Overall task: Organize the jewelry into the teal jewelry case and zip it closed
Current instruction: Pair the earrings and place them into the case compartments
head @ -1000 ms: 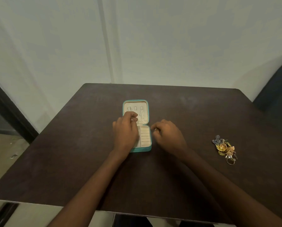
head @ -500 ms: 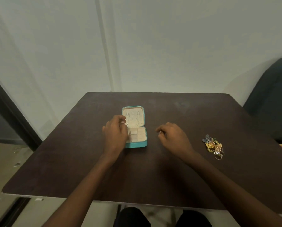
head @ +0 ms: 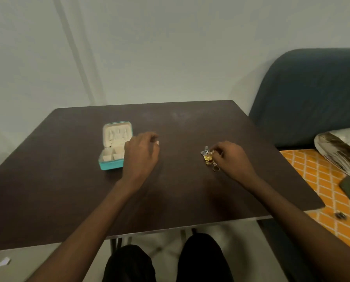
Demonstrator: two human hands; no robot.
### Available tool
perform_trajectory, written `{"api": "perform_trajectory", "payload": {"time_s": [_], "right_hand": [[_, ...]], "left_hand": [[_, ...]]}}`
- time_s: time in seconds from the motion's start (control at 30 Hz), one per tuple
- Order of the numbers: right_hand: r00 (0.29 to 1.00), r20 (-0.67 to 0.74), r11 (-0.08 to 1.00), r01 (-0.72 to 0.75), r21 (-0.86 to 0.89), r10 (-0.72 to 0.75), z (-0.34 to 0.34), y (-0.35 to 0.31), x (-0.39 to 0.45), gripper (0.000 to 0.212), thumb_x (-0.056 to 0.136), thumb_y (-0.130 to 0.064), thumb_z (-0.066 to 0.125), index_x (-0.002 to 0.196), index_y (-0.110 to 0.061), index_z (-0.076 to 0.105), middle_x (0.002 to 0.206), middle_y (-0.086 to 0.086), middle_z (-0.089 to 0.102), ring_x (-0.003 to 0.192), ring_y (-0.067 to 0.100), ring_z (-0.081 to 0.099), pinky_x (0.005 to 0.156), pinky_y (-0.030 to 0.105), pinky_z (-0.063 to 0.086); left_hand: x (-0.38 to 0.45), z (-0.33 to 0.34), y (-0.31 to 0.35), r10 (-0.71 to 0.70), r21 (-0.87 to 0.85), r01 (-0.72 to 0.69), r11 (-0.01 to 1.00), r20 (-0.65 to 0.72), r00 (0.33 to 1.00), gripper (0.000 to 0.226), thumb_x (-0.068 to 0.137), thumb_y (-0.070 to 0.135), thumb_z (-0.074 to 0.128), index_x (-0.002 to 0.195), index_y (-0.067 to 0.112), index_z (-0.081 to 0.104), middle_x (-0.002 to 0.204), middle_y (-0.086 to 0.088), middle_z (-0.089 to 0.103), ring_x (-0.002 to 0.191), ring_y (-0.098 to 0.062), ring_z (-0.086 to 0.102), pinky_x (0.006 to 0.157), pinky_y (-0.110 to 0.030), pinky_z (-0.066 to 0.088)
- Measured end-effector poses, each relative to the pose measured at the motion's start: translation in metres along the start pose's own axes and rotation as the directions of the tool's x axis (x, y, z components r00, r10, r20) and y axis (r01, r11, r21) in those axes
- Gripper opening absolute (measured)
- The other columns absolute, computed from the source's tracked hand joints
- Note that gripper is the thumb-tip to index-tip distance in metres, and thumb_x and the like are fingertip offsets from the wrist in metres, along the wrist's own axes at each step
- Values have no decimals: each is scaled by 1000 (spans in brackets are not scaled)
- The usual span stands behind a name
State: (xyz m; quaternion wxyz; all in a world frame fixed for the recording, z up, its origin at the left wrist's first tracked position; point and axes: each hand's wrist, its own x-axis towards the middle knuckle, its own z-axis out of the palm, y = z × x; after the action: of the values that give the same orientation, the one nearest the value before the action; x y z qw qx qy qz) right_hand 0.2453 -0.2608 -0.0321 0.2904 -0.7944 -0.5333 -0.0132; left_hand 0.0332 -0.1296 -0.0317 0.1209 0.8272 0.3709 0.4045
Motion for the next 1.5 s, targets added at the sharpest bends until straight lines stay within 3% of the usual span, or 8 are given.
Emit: {"api": "perform_trajectory", "payload": {"time_s": [0.4, 0.57, 0.73, 1.17, 1.23, 1.33, 1.4, 1.5], "right_hand": [[993, 77, 995, -91, -28, 93, -2, 59, -27, 16, 88, -32, 58, 96, -21, 67, 92, -1, 61, 86, 14, 54, 72, 32, 46], [996, 54, 993, -64, -98, 70, 13, 53, -24, 24, 85, -41, 60, 96, -20, 67, 90, 2, 59, 89, 20, 51, 67, 29, 38], [999, 23, 986, -22, -163, 26, 24, 50, -20, 30, 84, -42, 60, 92, -14, 67, 89, 8, 60, 87, 27, 53, 69, 35, 43], [999, 10, 999, -36, -39, 37, 26, 59, -14, 11, 84, -23, 59, 79, -14, 61, 79, 3, 57, 79, 22, 50, 62, 30, 32], [998, -14, 998, -64, 3, 64, 25, 61, -13, 8, 84, -20, 58, 81, -14, 63, 80, 2, 58, 80, 23, 51, 63, 29, 30], [995, -37, 990, -87, 112, 91, 23, 62, -10, 10, 85, -19, 58, 90, -17, 66, 83, 0, 60, 81, 19, 53, 67, 28, 35], [994, -43, 972, -88, 218, 99, 21, 59, -8, 17, 86, -14, 57, 100, -16, 67, 89, 0, 64, 79, 13, 54, 69, 24, 38], [995, -2, 935, -96, 341, 103, 19, 55, -5, 28, 89, -13, 57, 116, -16, 64, 96, -1, 66, 74, 0, 55, 65, 6, 40]], "left_hand": [[-15, 91, 62, 89, 46, -115, 992, 391, 916, 23, 93, 28, 48, 110, 22, 63, 110, -1, 62, 104, -23, 52, 89, -36, 36], [-12, 112, 79, 84, 55, -120, 991, 438, 895, 25, 91, 28, 52, 113, 24, 63, 112, -3, 61, 107, -25, 52, 89, -35, 36], [-12, 123, 82, 79, 54, -116, 992, 461, 884, 24, 91, 26, 52, 111, 21, 65, 112, -7, 60, 106, -27, 52, 89, -37, 38], [-12, 127, 75, 77, -17, -77, 997, 418, 905, 14, 90, 22, 55, 89, 11, 64, 97, -10, 58, 91, -25, 53, 79, -36, 42], [-12, 127, 75, 48, -95, -12, 995, 380, 924, 11, 88, 21, 58, 86, 12, 64, 91, -7, 60, 83, -20, 54, 77, -35, 44], [-6, 125, 78, -95, -279, 217, 935, 393, 915, 7, 86, 19, 62, 85, 13, 66, 79, 4, 62, 67, -4, 52, 66, -16, 43], [-3, 126, 77, -192, -409, 392, 824, 449, 873, 3, 85, 18, 64, 84, 16, 65, 74, 3, 61, 64, -4, 52, 64, -18, 41], [-2, 124, 77, -198, -534, 519, 667, 545, 815, 7, 90, 10, 57, 85, 15, 60, 71, -4, 59, 58, -5, 54, 60, -22, 42]]}}
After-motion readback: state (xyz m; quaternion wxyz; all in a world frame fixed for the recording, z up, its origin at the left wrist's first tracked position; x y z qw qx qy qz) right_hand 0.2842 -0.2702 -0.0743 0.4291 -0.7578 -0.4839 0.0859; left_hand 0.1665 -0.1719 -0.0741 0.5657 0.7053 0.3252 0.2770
